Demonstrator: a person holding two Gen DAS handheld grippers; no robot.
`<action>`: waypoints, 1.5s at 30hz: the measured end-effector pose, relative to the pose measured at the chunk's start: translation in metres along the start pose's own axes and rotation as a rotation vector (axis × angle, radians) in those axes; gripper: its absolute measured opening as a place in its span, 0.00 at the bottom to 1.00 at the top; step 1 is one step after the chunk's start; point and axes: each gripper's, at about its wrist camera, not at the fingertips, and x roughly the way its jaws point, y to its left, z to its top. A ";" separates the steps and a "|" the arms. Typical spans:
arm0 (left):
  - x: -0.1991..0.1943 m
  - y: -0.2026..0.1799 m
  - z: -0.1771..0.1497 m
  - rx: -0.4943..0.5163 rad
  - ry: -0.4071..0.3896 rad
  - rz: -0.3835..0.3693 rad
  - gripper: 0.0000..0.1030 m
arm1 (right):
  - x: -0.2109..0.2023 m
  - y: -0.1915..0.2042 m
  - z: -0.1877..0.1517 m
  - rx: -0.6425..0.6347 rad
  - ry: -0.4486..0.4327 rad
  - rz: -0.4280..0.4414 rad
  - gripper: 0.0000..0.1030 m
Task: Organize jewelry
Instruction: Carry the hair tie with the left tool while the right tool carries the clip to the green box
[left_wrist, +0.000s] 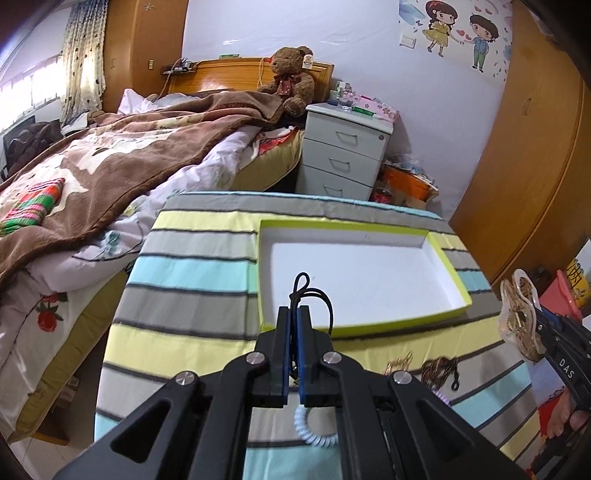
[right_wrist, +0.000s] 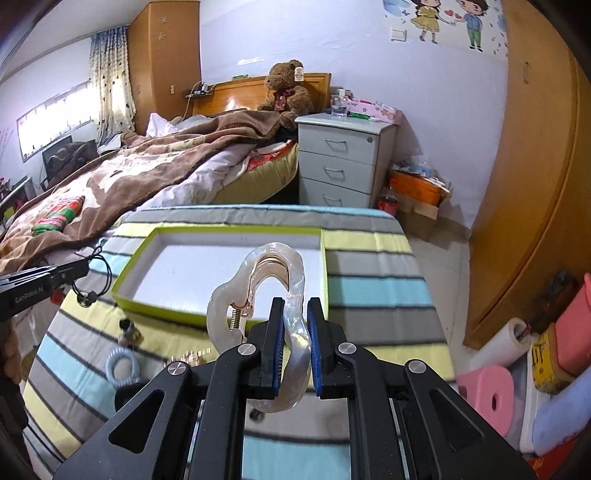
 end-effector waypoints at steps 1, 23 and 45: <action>0.003 -0.001 0.004 0.001 0.000 -0.006 0.03 | 0.004 0.000 0.005 -0.001 0.005 0.006 0.12; 0.099 -0.008 0.054 -0.050 0.098 -0.071 0.03 | 0.133 -0.010 0.046 -0.003 0.181 0.032 0.12; 0.151 -0.005 0.051 -0.067 0.194 -0.022 0.03 | 0.168 -0.012 0.043 -0.053 0.232 0.000 0.12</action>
